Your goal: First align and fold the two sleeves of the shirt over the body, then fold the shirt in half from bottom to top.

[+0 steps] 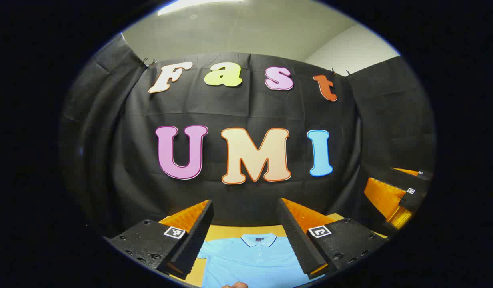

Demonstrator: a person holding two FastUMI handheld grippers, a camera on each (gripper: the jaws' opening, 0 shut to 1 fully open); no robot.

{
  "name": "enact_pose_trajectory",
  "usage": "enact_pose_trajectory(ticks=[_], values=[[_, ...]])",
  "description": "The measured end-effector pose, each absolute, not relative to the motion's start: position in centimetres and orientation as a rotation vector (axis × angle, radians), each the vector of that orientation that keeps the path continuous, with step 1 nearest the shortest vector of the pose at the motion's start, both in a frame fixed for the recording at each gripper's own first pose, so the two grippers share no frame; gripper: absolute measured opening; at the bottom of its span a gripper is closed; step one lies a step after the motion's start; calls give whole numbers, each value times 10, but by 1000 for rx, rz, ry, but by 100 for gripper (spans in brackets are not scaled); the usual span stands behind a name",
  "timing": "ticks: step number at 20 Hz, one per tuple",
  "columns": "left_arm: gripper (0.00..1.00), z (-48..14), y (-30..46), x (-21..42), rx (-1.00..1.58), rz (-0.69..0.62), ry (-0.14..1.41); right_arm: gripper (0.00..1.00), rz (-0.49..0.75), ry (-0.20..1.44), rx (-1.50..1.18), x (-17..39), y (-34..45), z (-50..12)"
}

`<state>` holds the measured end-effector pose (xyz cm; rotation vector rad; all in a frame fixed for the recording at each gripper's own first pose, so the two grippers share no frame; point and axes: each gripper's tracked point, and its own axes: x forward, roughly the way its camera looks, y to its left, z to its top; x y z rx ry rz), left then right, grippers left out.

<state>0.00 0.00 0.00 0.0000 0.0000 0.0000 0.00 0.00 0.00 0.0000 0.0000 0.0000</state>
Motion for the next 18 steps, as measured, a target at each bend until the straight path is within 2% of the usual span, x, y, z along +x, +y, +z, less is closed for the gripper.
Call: enact_pose_trajectory(ticks=[18], values=[[95,1,34,-12,3,12,-8,98,2,36,-20,8,16,-20]])
